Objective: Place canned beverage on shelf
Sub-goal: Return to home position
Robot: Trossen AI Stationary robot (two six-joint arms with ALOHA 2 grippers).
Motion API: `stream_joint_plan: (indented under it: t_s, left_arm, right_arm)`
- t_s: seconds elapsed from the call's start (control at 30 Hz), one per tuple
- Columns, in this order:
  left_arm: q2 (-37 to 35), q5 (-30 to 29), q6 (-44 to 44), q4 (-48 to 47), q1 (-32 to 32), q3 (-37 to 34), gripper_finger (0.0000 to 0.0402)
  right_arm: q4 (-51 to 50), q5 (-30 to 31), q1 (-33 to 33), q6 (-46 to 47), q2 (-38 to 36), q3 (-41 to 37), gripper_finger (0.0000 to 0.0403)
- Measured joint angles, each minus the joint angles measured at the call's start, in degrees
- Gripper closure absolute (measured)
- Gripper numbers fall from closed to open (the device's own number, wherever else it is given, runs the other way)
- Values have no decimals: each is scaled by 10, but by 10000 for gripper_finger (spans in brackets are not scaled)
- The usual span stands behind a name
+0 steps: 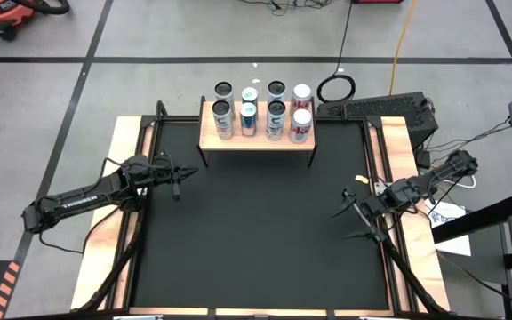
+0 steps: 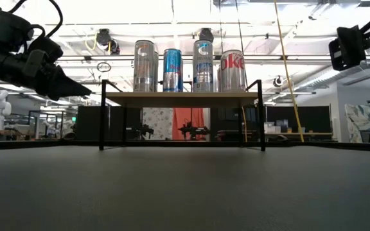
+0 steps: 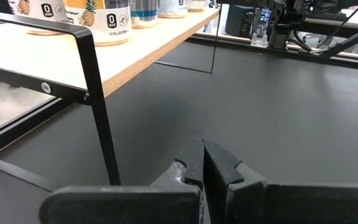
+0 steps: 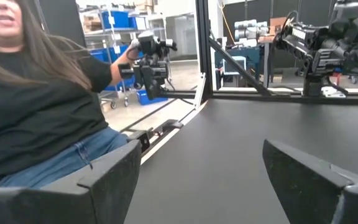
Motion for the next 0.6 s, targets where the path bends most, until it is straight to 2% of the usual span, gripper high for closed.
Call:
stream_joint_plan:
  t_s: [0.1,0.6]
  left_arm:
    - [-1,-1,0,28,0,-10,401]
    - [-6,-1,0,30,0,-11,401]
  right_arm:
    - [-14,0,0,0,-21,0,85]
    - [-44,0,0,0,-41,0,85]
